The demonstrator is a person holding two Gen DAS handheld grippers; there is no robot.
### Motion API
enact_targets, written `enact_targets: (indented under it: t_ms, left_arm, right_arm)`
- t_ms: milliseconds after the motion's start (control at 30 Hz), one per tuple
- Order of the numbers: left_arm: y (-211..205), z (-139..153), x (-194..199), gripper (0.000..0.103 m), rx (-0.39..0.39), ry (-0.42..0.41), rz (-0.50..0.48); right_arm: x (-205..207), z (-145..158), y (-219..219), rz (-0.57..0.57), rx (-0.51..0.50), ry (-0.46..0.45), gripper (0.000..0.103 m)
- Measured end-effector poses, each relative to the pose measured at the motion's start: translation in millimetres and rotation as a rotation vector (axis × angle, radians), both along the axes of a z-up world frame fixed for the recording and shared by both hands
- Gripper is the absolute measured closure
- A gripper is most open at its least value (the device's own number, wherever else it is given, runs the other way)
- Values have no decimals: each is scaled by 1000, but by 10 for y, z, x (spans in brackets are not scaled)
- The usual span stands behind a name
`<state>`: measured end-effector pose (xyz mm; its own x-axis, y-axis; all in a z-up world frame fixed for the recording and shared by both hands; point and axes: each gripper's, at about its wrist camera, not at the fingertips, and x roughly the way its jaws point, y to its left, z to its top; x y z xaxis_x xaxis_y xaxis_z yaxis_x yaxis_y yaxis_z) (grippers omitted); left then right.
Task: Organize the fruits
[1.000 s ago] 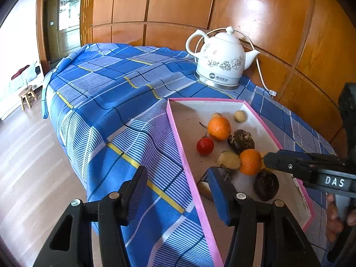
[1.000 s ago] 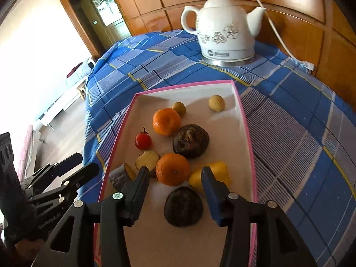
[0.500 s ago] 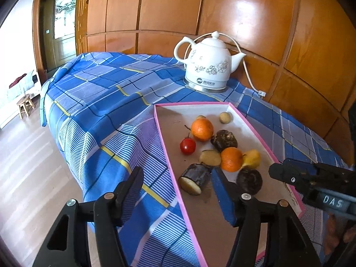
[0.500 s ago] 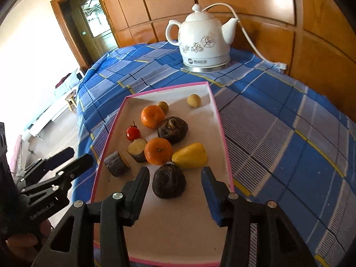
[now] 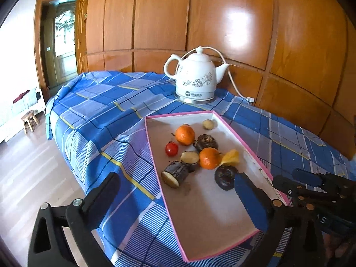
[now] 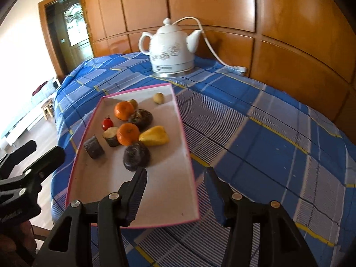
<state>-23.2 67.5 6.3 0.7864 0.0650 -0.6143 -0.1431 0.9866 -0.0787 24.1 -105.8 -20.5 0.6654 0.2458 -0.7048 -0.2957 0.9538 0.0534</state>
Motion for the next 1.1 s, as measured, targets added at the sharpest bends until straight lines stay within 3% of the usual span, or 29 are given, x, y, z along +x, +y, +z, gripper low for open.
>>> enact_targets:
  t_ms: [1100]
  left_arm:
    - [-156,39,-61,0,75,-18,34]
  right_arm:
    - [-116,64,6,-18,-5,-34,49]
